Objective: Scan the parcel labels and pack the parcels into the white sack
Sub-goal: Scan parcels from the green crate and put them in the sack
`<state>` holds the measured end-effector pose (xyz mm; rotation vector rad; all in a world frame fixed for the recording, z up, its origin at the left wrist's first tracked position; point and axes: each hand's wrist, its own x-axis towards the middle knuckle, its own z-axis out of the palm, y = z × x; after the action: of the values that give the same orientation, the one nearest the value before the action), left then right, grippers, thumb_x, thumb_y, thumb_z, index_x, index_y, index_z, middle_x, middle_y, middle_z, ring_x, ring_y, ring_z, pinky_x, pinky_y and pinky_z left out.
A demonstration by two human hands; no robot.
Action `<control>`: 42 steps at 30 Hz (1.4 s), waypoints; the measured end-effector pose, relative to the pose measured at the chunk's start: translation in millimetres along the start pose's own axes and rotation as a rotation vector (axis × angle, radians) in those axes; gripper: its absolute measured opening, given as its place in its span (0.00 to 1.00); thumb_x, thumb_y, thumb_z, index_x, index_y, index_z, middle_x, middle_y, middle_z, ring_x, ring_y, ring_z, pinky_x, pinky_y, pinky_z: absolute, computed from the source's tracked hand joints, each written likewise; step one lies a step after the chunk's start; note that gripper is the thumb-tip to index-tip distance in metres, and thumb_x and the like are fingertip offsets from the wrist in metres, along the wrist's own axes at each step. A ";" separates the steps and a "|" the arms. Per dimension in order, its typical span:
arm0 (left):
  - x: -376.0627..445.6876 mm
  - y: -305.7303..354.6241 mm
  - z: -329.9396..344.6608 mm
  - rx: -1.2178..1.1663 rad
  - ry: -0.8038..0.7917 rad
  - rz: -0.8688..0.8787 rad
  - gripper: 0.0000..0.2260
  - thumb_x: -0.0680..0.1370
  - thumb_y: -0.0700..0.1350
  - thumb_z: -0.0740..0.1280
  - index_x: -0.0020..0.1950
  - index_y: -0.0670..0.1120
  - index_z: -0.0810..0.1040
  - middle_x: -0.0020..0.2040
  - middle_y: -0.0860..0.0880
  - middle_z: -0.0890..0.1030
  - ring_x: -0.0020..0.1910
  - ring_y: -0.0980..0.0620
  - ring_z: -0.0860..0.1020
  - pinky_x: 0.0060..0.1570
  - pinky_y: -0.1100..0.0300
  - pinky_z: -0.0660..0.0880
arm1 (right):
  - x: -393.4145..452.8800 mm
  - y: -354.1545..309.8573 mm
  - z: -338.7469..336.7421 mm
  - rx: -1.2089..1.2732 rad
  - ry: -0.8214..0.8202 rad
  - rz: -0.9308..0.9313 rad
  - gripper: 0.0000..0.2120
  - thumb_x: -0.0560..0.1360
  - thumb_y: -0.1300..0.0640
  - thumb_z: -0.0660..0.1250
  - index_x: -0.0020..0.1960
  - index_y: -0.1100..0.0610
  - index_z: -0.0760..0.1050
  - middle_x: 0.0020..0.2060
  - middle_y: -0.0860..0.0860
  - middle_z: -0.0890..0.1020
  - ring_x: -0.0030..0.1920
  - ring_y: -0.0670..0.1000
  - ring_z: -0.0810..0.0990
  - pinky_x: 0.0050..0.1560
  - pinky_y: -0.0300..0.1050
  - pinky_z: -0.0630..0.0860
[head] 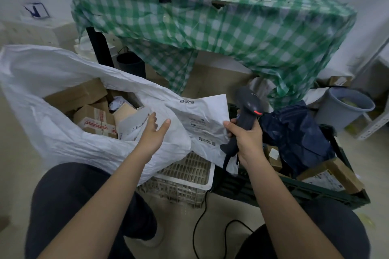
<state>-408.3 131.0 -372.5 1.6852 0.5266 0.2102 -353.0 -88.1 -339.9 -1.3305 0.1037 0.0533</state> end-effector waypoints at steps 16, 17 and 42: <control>22.1 14.9 13.7 -0.039 0.107 0.102 0.16 0.80 0.46 0.63 0.35 0.39 0.68 0.33 0.43 0.71 0.35 0.49 0.71 0.39 0.54 0.72 | 21.1 -18.5 -1.9 -0.229 0.241 -0.109 0.10 0.72 0.62 0.73 0.49 0.57 0.73 0.39 0.50 0.79 0.40 0.50 0.77 0.46 0.48 0.74; 21.3 16.0 11.7 -0.024 0.129 0.110 0.16 0.81 0.45 0.63 0.34 0.41 0.68 0.32 0.45 0.71 0.34 0.51 0.70 0.36 0.60 0.69 | 20.9 -18.5 -2.5 -0.289 0.262 -0.125 0.12 0.73 0.59 0.73 0.53 0.58 0.73 0.42 0.50 0.80 0.44 0.51 0.78 0.48 0.48 0.74; 25.8 10.2 -31.3 -0.059 0.248 0.053 0.10 0.83 0.44 0.58 0.46 0.41 0.74 0.33 0.49 0.70 0.30 0.54 0.66 0.25 0.62 0.62 | -47.1 46.0 29.3 -0.286 -0.319 0.161 0.23 0.78 0.41 0.60 0.44 0.61 0.76 0.31 0.52 0.77 0.29 0.46 0.76 0.32 0.40 0.74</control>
<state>-396.8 169.3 -360.7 1.6254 0.6538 0.4733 -403.1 -47.7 -372.5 -1.5798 -0.0710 0.4287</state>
